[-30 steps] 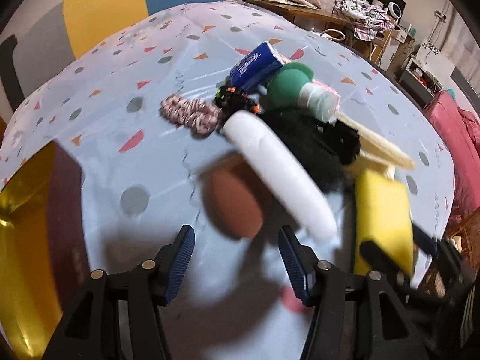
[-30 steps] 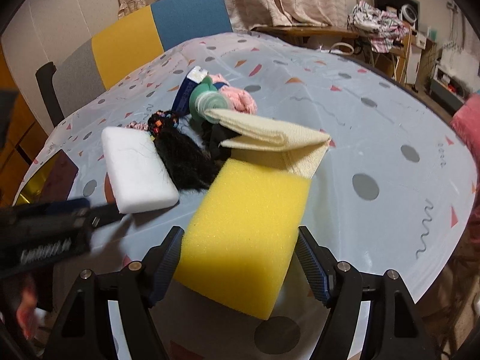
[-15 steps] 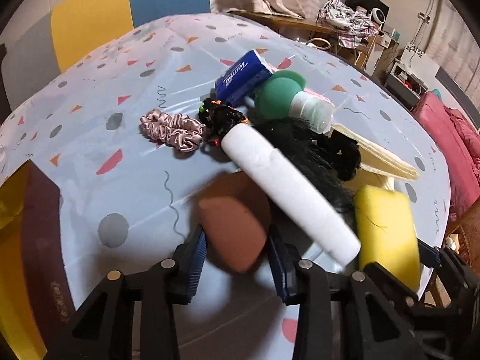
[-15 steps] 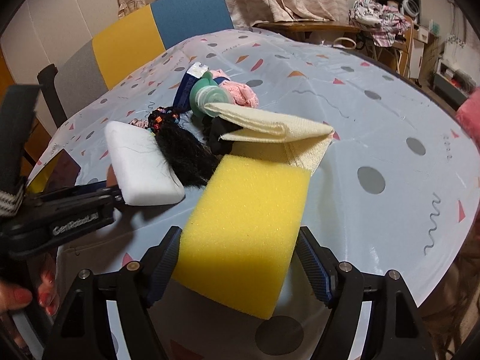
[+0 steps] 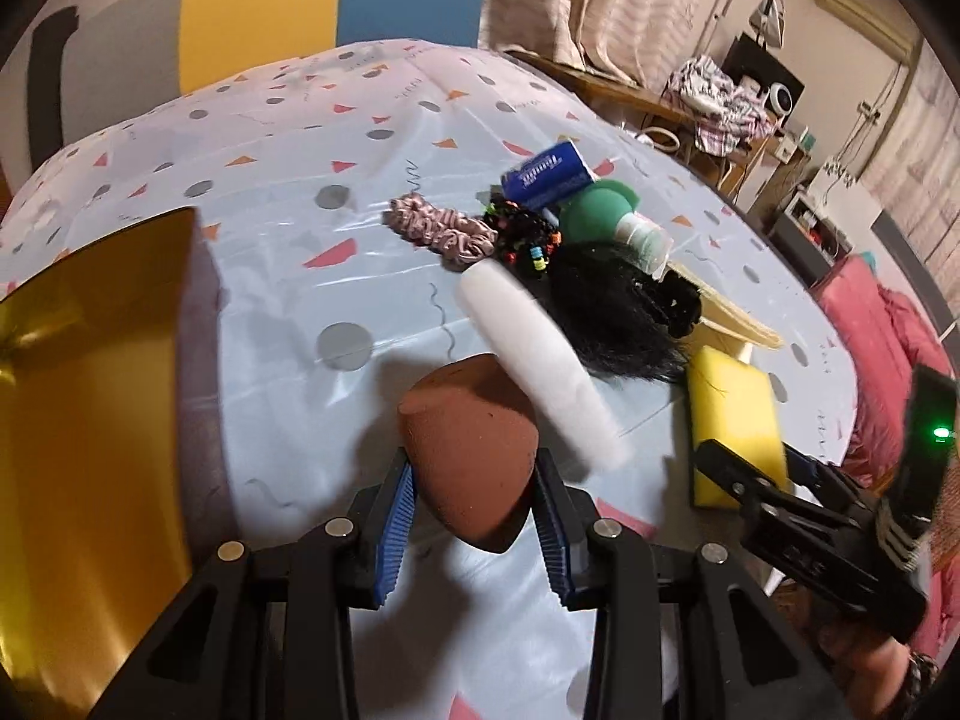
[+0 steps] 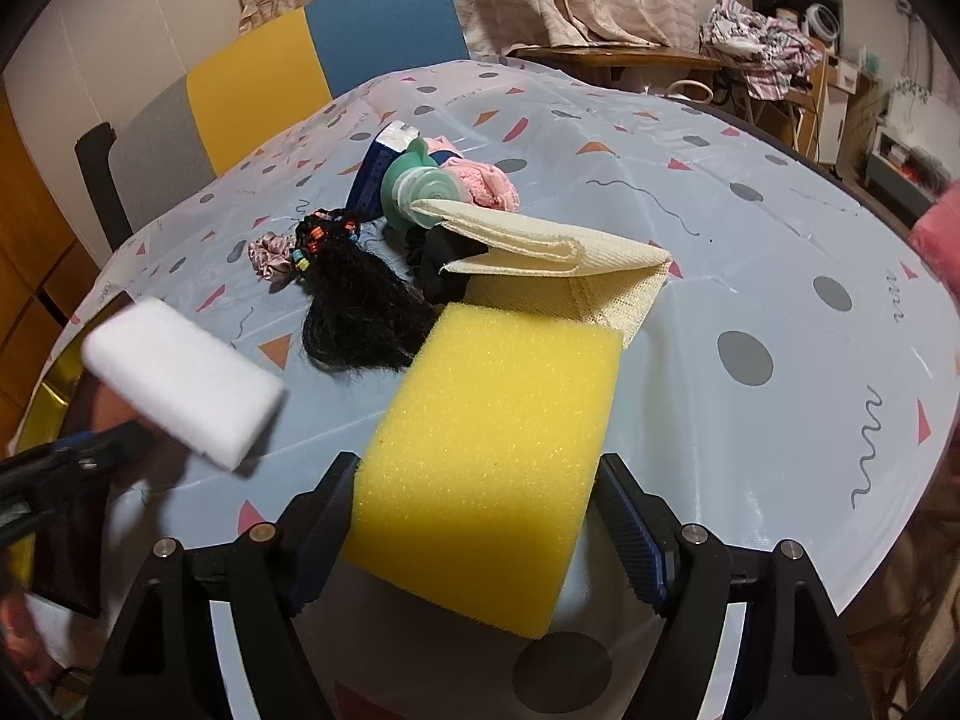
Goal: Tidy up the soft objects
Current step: 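Grasp the brown makeup sponge with the left tool while the right tool holds the yellow sponge, then carry the brown sponge into the gold tray and open the left tool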
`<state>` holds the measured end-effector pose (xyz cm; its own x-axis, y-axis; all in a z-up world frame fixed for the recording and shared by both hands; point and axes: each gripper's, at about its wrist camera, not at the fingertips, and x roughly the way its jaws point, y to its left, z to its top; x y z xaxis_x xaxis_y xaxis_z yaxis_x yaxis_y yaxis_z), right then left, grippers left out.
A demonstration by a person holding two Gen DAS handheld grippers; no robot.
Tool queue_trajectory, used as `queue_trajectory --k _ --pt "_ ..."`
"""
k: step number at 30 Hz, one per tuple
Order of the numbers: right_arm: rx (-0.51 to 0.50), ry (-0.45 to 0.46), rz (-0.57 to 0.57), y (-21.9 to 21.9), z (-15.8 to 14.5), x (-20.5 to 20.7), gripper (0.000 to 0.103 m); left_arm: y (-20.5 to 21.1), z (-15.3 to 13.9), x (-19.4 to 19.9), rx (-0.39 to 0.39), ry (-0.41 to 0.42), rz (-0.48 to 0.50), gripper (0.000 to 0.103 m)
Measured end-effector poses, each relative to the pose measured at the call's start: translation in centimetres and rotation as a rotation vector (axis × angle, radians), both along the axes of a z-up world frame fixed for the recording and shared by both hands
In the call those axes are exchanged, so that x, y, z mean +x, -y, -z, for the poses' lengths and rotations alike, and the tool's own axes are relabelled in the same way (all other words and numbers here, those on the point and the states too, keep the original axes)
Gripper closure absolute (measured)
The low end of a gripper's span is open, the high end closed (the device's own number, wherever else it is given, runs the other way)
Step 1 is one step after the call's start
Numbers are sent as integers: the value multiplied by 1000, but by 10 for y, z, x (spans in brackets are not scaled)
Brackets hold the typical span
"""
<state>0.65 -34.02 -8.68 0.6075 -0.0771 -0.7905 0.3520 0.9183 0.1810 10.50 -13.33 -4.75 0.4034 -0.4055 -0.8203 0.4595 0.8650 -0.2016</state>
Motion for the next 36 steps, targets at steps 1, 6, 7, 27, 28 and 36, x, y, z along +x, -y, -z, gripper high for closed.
queue_trajectory --k 1,6,7,27,28,36 --pt "-10 0 -1 -1 0 0 24 -6 -3 -1 -9 3 -7 66" --pt "-15 5 -9 -4 -1 0 27 -34 -22 -6 -62 30 -48 66" --pt "-10 10 -10 -4 -2 -1 27 -42 -26 -7 -72 37 -58 66" --pt "-43 191 -89 -54 -58 -12 28 -213 -33 45 -84 27 -439 65" --pt "-47 208 -80 -54 -63 -14 28 -221 -30 49 -76 14 -456 65" --pt "-37 285 -76 -70 -95 -19 28 -261 -9 85 -11 -41 -531 65"
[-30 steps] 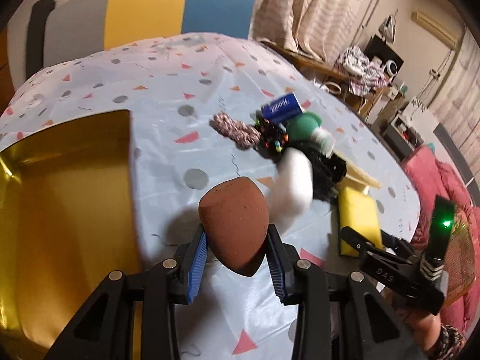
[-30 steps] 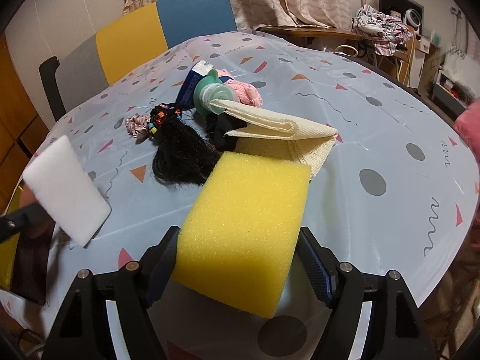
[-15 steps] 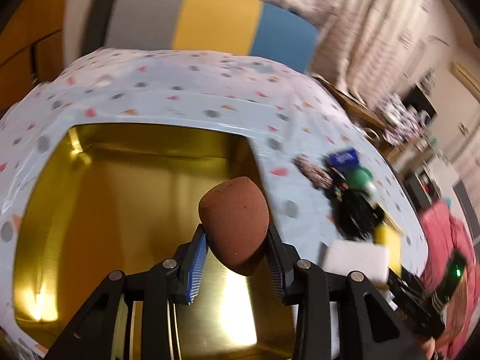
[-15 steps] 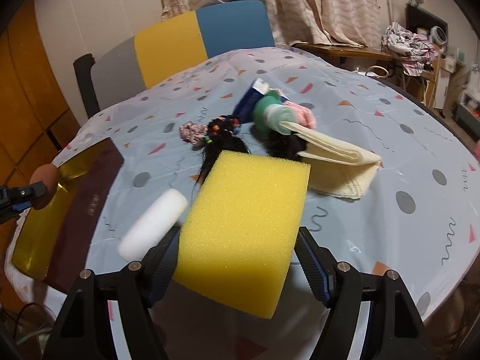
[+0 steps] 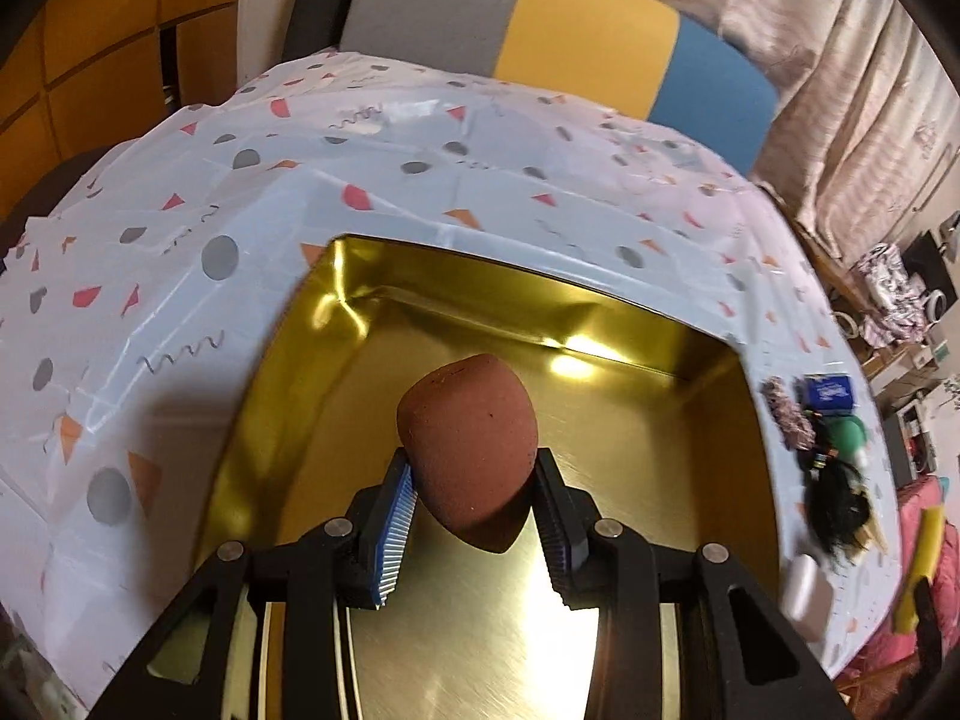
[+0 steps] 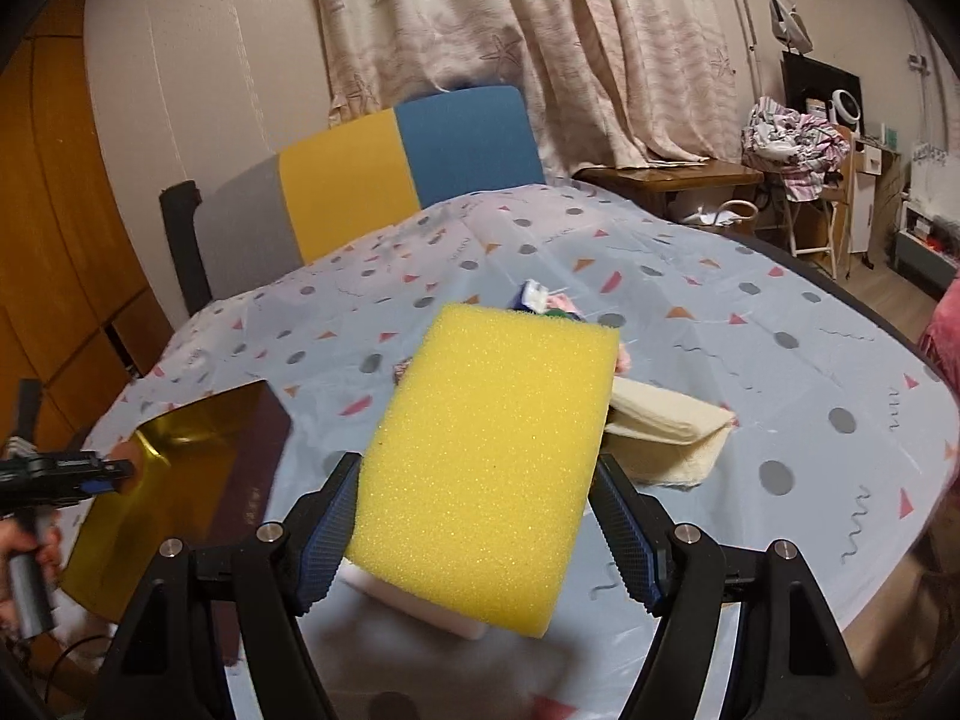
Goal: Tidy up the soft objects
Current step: 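Carry the brown sponge into the gold tray and open the left tool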
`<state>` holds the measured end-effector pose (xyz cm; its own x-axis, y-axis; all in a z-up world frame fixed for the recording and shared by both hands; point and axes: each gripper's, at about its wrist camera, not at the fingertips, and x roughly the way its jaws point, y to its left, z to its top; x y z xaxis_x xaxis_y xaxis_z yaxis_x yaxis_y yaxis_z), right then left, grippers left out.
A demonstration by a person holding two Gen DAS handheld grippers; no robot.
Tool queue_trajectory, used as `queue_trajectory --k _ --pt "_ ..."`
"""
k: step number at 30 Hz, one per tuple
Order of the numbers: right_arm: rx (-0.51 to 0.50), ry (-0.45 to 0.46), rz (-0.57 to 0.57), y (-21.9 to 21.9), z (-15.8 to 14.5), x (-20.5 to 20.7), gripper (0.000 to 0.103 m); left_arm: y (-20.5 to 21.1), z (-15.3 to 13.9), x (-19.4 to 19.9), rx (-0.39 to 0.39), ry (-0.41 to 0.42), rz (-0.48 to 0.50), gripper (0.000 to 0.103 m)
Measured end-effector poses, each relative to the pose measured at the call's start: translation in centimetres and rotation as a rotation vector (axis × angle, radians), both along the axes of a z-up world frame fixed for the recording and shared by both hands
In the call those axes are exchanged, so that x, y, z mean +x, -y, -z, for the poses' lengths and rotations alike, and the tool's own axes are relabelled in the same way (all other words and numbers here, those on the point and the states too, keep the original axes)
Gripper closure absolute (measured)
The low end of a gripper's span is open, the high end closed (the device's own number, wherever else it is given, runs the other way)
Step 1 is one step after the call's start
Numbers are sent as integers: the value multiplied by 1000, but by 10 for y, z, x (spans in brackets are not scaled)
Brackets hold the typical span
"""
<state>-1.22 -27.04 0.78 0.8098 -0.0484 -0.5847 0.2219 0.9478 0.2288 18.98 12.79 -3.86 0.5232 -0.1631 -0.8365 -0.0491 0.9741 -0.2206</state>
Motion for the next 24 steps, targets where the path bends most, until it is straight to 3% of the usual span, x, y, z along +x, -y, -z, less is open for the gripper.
queue_trajectory --k 6,11,17,24 --pt "9 -26 -80 -36 8 5 28 -11 19 32 51 -46 -50 65" --pt "0 -41 -140 -62 12 9 28 -19 17 43 70 -17 -126 56" --pt "-6 -53 -186 -80 15 12 28 -25 8 37 -7 31 -117 48" --pt "-22 -60 -276 -99 12 23 28 -37 -10 -15 -73 80 -229 47"
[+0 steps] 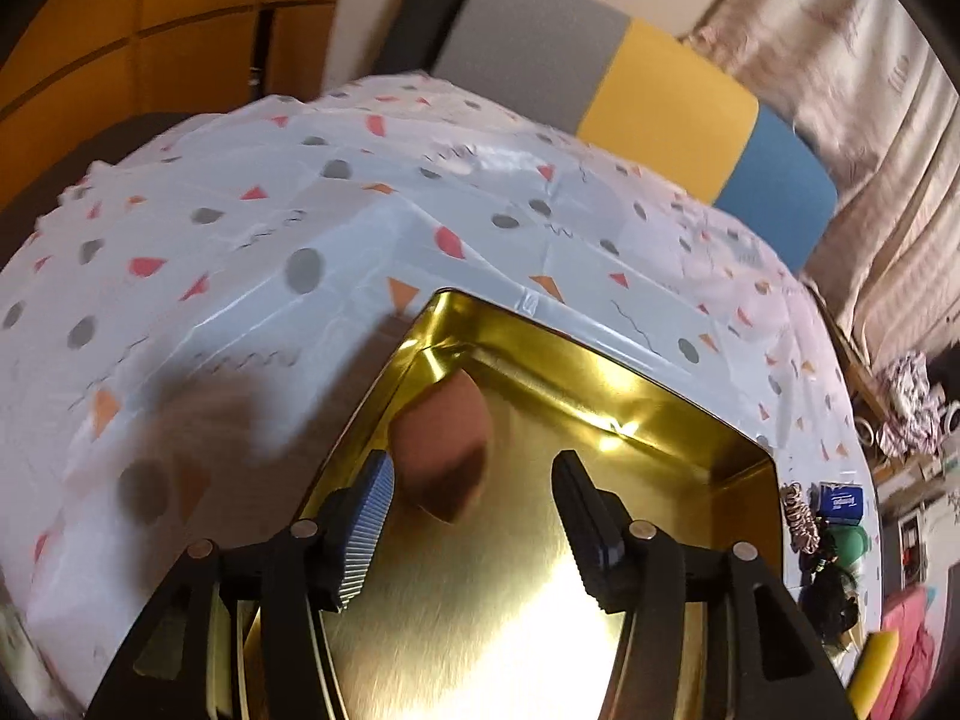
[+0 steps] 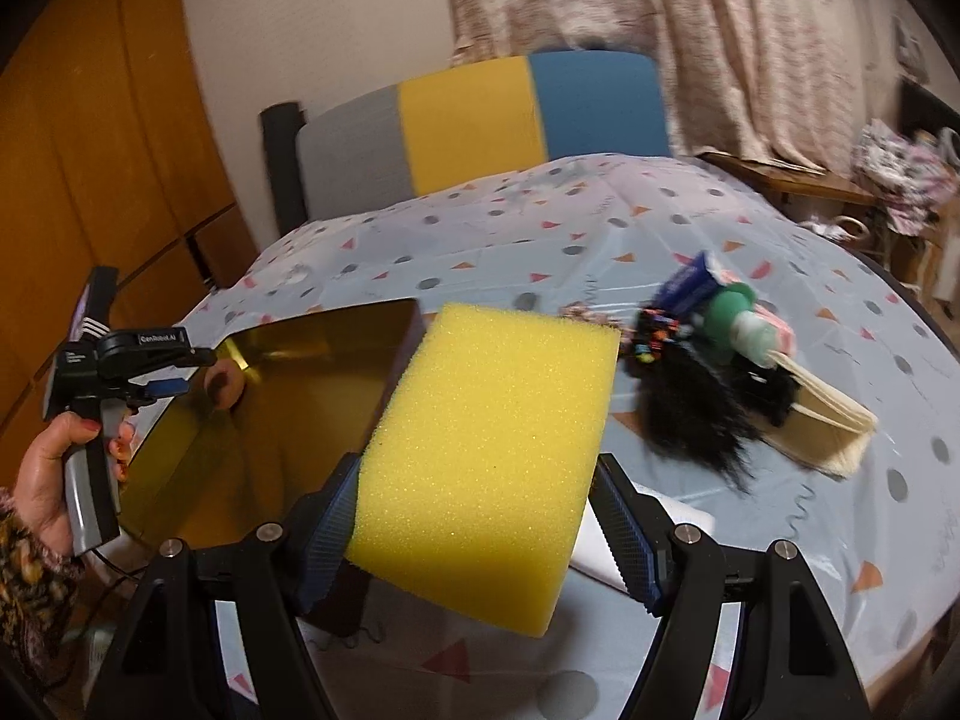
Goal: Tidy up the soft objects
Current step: 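Lower the yellow sponge into the gold tray and open the right tool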
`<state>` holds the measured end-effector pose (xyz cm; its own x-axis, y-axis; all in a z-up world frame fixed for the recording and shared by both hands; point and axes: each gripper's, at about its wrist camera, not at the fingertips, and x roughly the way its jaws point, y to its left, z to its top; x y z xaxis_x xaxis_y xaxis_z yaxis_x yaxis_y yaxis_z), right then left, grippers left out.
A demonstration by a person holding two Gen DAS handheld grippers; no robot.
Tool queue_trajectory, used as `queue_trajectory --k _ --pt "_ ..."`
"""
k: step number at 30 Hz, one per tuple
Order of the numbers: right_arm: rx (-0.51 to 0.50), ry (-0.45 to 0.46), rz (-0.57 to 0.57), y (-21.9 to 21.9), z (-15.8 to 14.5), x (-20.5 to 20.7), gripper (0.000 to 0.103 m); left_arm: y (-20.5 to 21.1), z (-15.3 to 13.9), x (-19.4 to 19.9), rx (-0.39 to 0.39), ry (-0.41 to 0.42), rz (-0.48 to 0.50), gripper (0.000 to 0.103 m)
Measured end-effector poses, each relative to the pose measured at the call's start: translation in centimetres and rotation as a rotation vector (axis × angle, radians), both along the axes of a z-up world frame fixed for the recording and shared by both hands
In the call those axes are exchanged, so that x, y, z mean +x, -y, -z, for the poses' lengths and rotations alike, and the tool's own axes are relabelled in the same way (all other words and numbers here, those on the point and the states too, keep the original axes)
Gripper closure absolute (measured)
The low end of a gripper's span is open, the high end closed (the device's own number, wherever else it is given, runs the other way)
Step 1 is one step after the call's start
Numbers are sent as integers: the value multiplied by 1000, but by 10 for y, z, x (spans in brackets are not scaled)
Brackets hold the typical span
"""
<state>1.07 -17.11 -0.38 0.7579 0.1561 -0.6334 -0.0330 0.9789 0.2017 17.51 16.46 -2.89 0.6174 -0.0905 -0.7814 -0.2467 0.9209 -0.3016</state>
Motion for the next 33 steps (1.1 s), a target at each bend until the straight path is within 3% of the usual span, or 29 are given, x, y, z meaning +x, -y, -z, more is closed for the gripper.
queue_trajectory --k 9,16,25,33 --pt "-14 -45 -200 -53 -13 42 27 10 -4 -57 -26 38 15 47" --pt "-61 -118 -359 -117 -9 94 27 1 -13 -85 12 81 -26 47" --pt "-144 -234 -463 -199 19 156 26 -13 0 -92 -11 38 -52 47" --pt "-137 -322 -456 -226 44 205 26 -25 3 -94 -40 30 -77 47"
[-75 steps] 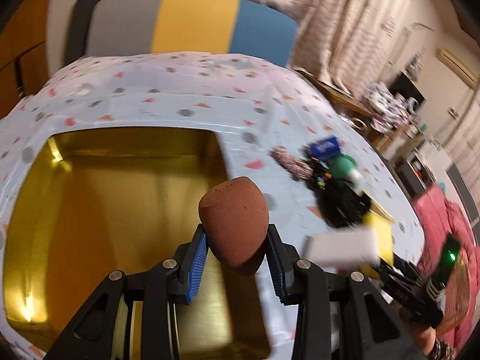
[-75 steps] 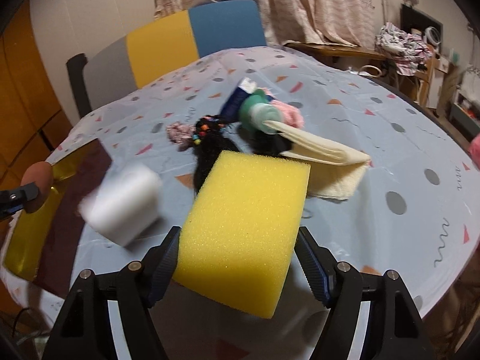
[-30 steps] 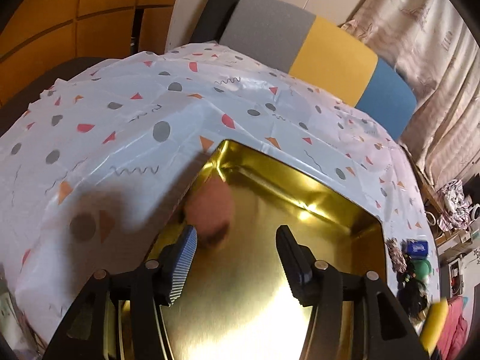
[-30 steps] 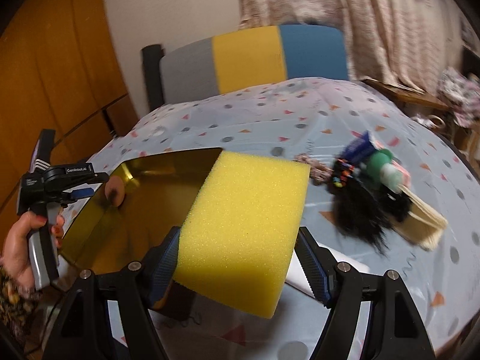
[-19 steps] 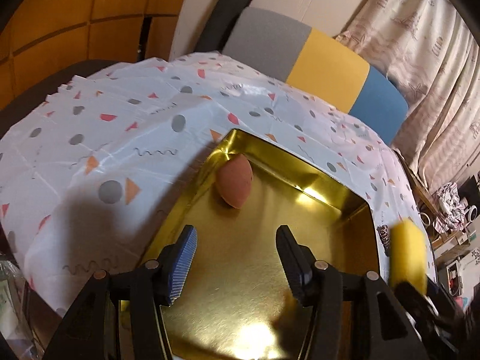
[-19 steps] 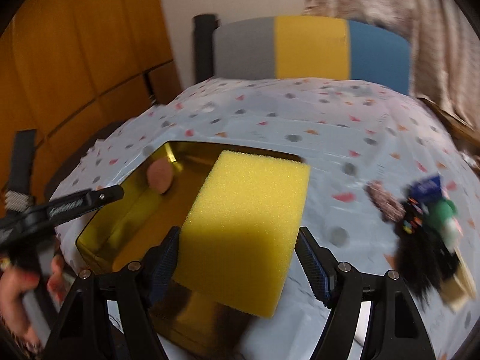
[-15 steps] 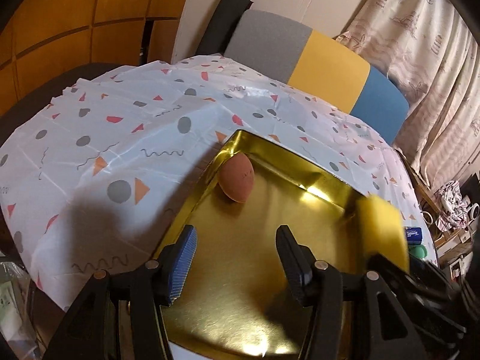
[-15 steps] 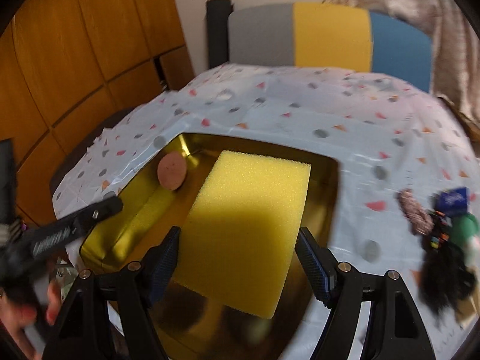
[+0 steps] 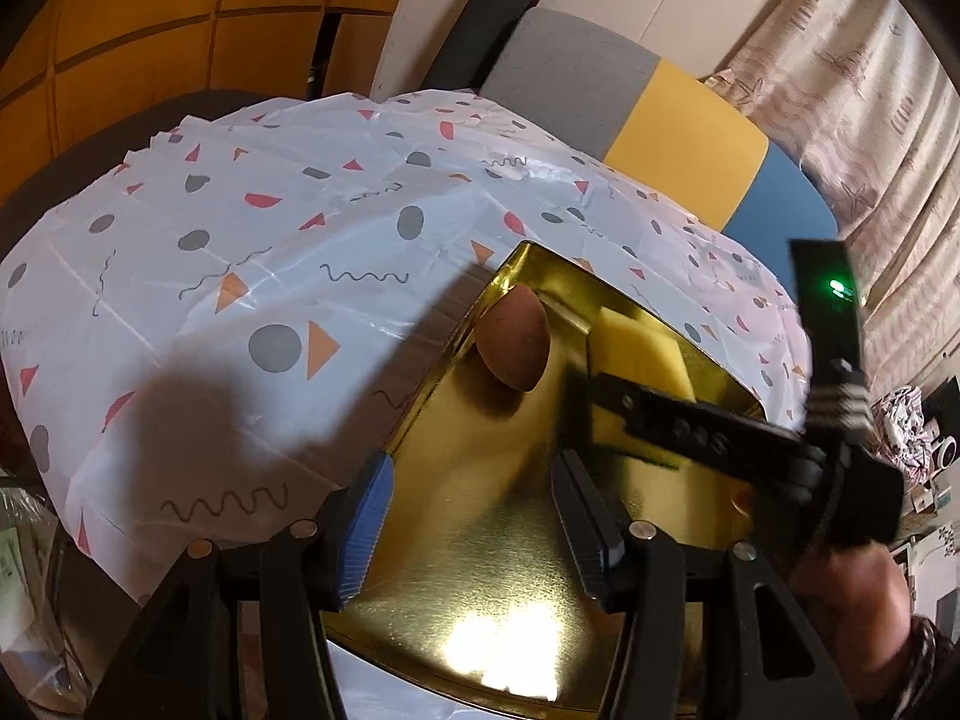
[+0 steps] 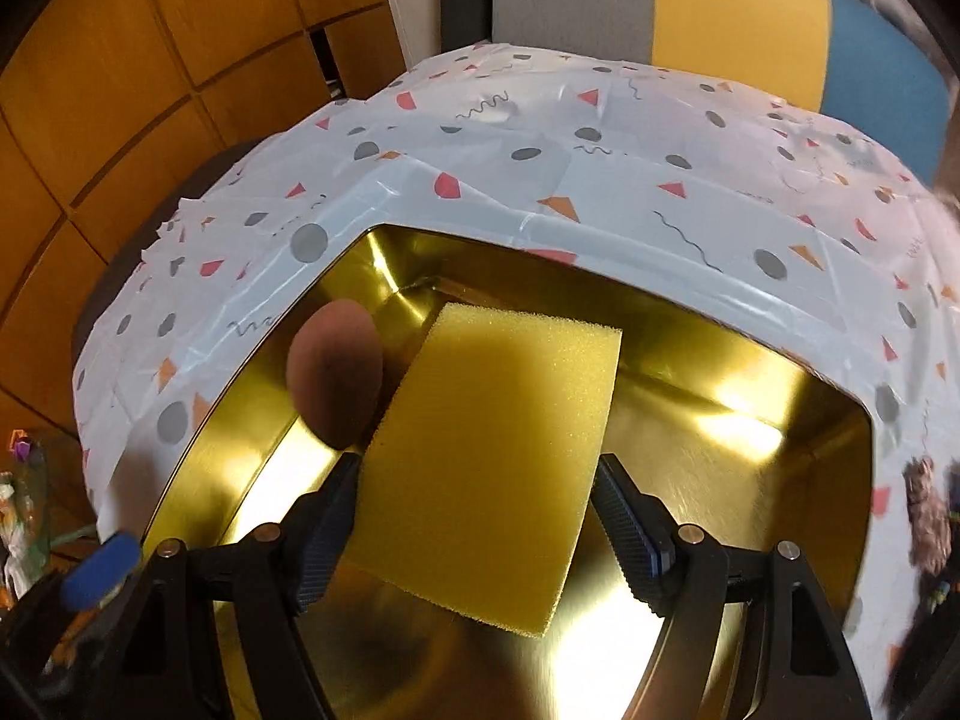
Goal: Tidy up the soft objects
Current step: 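Lower the yellow sponge into the gold tray and open the right tool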
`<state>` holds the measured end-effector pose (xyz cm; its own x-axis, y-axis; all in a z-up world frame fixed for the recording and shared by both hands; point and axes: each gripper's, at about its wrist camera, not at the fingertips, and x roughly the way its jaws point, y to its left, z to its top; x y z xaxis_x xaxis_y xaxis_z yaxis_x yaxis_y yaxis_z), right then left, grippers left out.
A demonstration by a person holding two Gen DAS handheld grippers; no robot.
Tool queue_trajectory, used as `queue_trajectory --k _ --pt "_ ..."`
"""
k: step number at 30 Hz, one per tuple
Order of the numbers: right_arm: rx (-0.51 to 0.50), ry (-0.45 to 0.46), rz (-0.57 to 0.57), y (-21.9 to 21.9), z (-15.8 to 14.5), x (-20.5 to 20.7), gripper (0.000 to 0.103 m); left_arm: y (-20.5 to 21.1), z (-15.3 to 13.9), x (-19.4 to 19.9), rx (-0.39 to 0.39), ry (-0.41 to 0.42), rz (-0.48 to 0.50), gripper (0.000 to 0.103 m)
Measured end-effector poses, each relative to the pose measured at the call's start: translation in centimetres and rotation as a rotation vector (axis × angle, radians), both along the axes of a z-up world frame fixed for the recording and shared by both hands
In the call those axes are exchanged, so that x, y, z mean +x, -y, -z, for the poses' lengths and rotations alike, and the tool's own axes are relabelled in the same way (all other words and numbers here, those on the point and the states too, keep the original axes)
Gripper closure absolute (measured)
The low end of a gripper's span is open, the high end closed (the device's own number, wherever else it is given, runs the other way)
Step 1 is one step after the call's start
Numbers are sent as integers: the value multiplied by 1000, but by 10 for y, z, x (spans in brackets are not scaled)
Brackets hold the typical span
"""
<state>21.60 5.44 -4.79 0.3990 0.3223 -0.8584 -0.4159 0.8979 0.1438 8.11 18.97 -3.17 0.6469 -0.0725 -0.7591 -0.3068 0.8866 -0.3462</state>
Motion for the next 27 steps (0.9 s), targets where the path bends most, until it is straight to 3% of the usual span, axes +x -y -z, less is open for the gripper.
queue_trajectory --k 3,8,18,22,27 --pt "4 -1 -34 -10 5 10 23 -2 1 -1 -6 2 -7 47" --pt "52 -24 -14 -9 8 15 1 -1 1 0 -11 -1 0 47" --pt "108 66 19 23 -30 -16 1 12 -3 -3 -36 22 55 47" --pt "129 142 34 46 -54 -45 1 29 -4 -5 -44 34 115 47" --pt "144 215 83 82 -73 -79 0 61 -10 -10 1 61 216 47"
